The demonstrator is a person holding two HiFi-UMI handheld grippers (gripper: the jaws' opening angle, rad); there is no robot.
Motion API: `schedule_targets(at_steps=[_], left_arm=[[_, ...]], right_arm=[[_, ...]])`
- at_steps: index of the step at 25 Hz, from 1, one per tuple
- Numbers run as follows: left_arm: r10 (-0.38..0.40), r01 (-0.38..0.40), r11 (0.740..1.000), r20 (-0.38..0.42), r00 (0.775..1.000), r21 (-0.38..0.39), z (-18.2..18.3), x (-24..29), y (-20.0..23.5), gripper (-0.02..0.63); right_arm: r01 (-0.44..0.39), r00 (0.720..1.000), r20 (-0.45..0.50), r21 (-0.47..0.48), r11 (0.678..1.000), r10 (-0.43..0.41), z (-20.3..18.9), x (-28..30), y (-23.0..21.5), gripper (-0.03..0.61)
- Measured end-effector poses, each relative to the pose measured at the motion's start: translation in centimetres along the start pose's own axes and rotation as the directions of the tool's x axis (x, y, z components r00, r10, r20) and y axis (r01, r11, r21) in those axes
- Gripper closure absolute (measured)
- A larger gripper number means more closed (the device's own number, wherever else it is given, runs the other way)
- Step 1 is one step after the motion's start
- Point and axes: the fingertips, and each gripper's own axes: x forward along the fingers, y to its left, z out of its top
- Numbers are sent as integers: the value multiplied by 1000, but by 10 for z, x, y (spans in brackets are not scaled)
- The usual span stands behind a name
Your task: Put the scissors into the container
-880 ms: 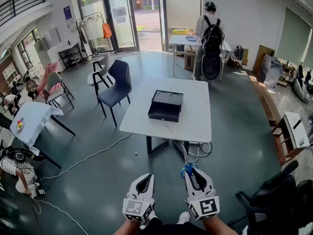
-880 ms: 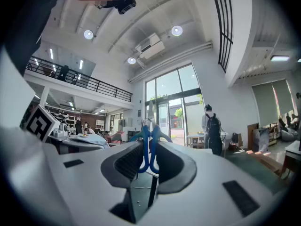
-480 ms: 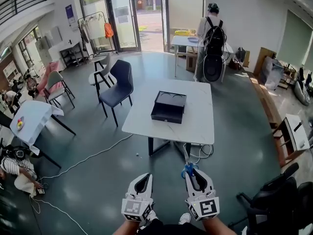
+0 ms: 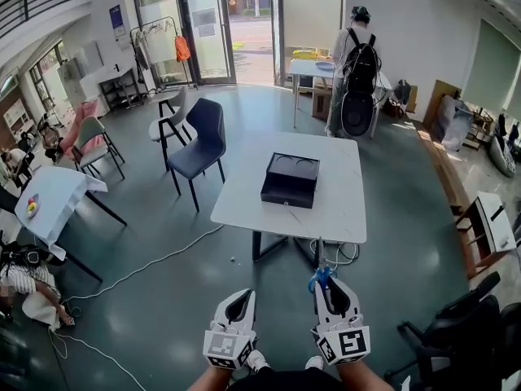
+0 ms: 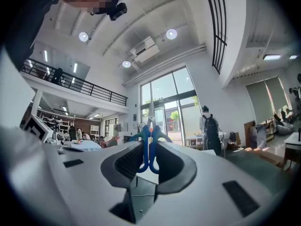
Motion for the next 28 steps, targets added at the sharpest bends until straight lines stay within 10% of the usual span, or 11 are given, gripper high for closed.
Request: schedule_targets(at_steps=[28], left_arm=[[-55,55,998,-21,998,0,2,46,68,604]], right_arm=[[8,998,-56,-29,1000,-10,-19,77,11,492]])
